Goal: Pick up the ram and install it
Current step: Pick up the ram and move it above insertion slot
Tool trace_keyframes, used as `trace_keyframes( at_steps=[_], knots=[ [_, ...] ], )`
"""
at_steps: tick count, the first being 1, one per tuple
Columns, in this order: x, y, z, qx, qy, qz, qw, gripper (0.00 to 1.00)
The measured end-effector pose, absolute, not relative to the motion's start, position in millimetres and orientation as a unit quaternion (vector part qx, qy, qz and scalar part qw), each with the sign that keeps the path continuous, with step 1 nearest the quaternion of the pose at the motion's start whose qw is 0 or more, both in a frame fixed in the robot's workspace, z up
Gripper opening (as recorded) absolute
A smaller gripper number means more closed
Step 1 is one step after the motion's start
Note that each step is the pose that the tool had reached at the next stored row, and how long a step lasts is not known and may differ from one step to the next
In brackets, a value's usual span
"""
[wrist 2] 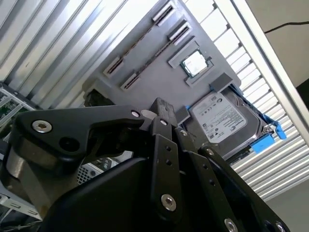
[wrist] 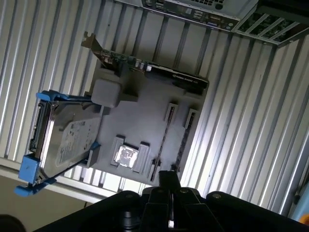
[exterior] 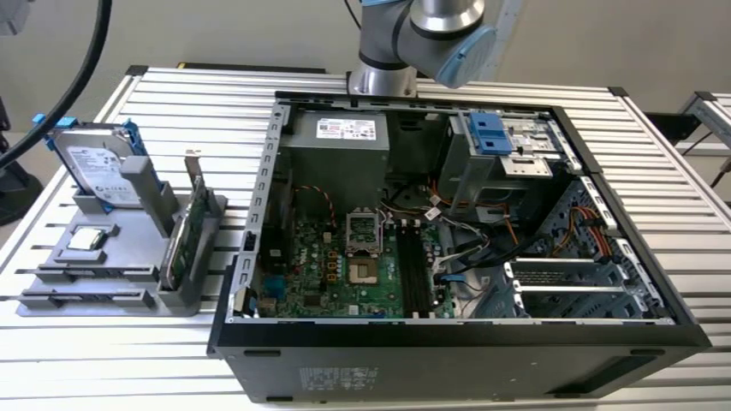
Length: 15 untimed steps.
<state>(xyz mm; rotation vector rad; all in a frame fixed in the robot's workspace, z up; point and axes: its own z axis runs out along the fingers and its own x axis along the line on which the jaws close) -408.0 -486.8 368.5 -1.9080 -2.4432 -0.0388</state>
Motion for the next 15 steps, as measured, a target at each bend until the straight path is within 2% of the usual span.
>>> trace_keyframes(
  at_steps=[15],
  knots=[
    [-408.0,-486.8,367.4,-0.65,-0.76,-0.013,0.02,0.0]
  ],
)
